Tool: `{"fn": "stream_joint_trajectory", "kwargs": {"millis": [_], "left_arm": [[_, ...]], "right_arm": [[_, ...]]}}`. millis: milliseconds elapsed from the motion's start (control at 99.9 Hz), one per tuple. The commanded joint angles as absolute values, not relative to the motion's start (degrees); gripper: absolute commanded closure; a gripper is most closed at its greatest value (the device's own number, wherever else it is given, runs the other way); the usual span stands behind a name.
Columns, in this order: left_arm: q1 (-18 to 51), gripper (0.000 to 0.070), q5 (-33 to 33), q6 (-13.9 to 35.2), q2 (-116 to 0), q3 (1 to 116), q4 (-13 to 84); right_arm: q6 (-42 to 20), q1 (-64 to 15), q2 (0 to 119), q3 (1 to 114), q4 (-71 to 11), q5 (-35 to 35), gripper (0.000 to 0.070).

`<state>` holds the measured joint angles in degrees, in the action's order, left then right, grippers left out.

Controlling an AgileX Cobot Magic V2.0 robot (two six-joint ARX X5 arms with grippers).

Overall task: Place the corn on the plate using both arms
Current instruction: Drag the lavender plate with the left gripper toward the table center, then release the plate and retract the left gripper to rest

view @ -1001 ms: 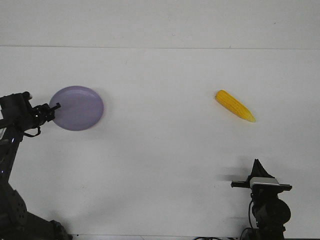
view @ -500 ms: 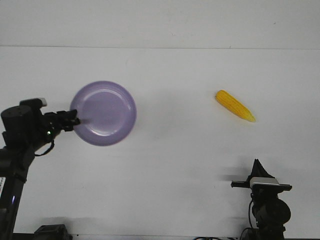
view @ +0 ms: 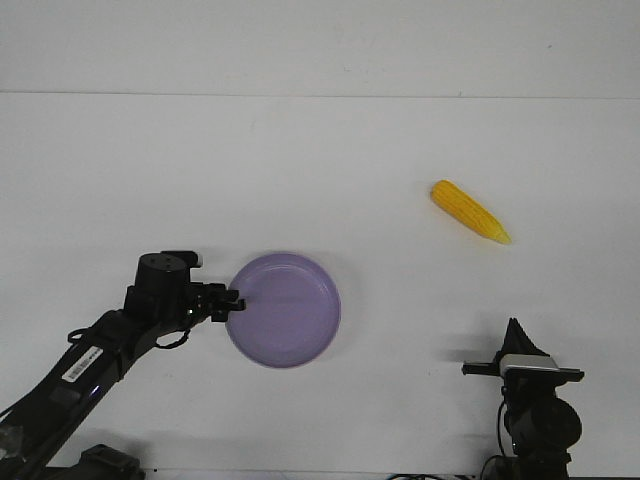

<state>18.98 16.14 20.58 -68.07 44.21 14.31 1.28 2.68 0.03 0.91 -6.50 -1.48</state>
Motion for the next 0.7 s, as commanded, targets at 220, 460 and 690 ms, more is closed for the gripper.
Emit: {"fn": "stream_joint_trajectory", "kwargs": {"millis": [220,460,690], "left_arm": [[22.5,0.0694,13.9,19.6,-75.9,44.7,11.4],[22.9,0.0693,13.3,19.1,-79.4,44.7,11.6],[22.9,0.0273,11.7,18.9,-80.2,44.7,11.9]], "right_arm": [[1.3,2.7,0.1,0.7,-5.8,-1.5,0.0687],[1.3,2.7,0.1,0.7,-5.8,-1.5,0.0687],[1.3,2.7,0.1,0.7,-5.8,-1.5,0.0687]]}}
